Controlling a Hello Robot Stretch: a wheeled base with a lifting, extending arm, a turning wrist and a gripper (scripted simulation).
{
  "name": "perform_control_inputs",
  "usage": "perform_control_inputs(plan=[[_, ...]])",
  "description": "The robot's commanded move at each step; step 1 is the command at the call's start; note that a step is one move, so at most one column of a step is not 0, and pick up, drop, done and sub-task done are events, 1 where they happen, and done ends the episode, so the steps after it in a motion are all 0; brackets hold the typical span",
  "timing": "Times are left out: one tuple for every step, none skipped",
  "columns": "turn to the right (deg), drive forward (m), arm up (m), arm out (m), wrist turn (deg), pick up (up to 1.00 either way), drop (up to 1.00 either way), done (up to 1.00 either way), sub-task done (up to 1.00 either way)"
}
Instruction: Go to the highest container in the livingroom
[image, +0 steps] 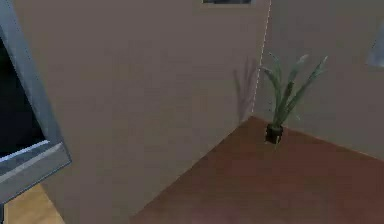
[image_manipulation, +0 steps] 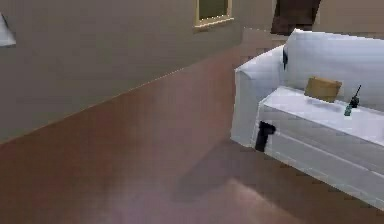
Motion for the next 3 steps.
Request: perform_control_inputs(plan=[[45.0,0.00,0.00,0.00,0.0,0.00,0.00,0.00,0.00],[39.0,0.00,0.00,0.00,0.0,0.00,0.00,0.00,0.00],[0.0,1.00,0.00,0.00,0.0,0.00,0.00,0.00,0.00]])
